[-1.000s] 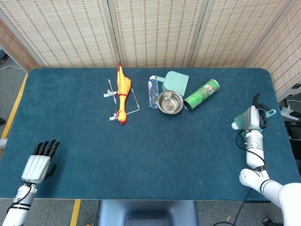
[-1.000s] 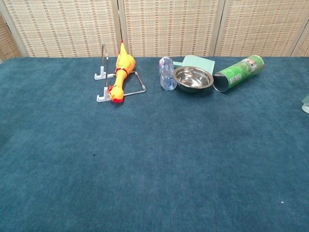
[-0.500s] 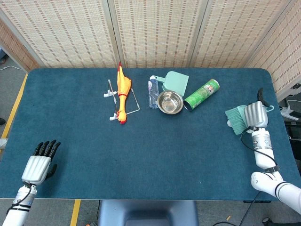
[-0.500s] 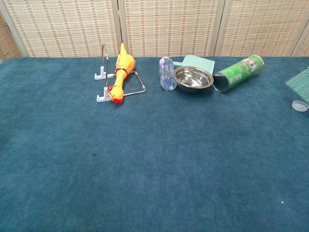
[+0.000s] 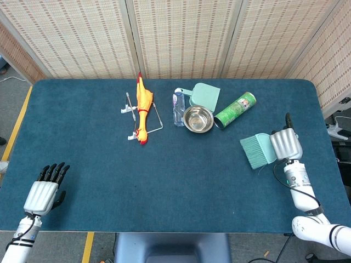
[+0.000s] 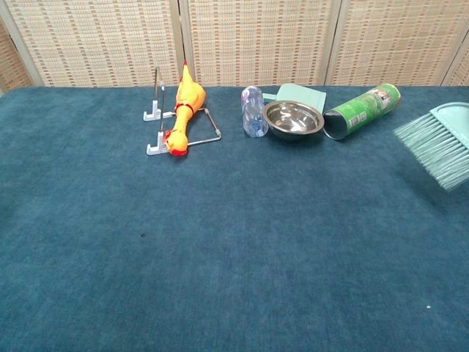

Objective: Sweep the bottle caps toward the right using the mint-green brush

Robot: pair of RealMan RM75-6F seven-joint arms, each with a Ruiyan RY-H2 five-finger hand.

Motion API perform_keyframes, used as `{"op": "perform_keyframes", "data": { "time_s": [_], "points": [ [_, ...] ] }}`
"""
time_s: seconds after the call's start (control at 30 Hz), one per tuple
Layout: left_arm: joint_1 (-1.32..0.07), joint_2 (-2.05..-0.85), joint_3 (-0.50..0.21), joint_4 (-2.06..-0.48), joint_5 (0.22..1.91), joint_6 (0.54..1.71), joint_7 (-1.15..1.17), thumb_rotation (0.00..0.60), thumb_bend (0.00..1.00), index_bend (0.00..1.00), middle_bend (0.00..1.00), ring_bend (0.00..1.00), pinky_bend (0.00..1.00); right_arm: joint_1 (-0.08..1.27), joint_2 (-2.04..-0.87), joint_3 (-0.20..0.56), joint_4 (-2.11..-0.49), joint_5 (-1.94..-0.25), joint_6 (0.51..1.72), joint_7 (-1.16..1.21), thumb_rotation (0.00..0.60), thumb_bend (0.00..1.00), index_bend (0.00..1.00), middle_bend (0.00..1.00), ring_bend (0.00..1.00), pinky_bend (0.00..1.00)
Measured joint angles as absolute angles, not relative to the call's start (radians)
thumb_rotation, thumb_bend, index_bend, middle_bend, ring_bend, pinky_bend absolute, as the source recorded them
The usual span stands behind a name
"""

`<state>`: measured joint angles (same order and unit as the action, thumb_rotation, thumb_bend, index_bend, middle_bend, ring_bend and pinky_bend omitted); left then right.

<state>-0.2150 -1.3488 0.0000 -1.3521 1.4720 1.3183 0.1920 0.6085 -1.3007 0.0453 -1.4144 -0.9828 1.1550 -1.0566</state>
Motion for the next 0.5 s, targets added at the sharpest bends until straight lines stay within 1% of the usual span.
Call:
{"op": "perform_keyframes", "data": {
  "time_s": [0.1,0.2,0.27,0.33,0.43,0.5],
  "points": [
    [-0.215,-1.348,-0.001,-1.351,1.47,1.316,0.19,0.6,0.45,0.0,0.0,0.0,0.08,0.582,-1.327,0.035,-1.424,-1.003,1.153,-0.974,0.6,0.36,0.9,0.79,0.48,0.07],
    [-0.215,-1.349,-0.001,-1.346,1.467,1.314,0.187,0.6,0.45,0.0,0.0,0.0,0.08,0.557,-1.375,0.024,-1.399,-1.018,1.146,-0.9,0.6,0.36,0.9,0.79,0.48,0.08],
    [-0.214,-1.351,-0.001,-1.344,1.466,1.313,0.187,0.6,0.45,0.0,0.0,0.0,0.09,0.542,-1.408,0.018,-1.363,-1.029,1.14,-0.85,0.6,0.36,0.85,0.79,0.47,0.09],
    [-0.215,-1.35,-0.003,-1.345,1.464,1.312,0.187,0.6,0.45,0.0,0.0,0.0,0.09,0.531,-1.431,0.012,-1.331,-1.041,1.132,-0.807,0.6,0.36,0.67,0.71,0.44,0.09],
    [-0.217,-1.35,-0.005,-1.345,1.456,1.305,0.191,0.6,0.45,0.0,0.0,0.0,0.09,0.511,-1.461,-0.001,-1.282,-1.066,1.111,-0.756,0.6,0.36,0.27,0.47,0.33,0.08],
    [-0.218,-1.351,-0.006,-1.345,1.451,1.298,0.193,0.6,0.45,0.0,0.0,0.0,0.09,0.503,-1.467,-0.007,-1.272,-1.073,1.098,-0.748,0.6,0.34,0.08,0.33,0.25,0.06]
  ]
}}
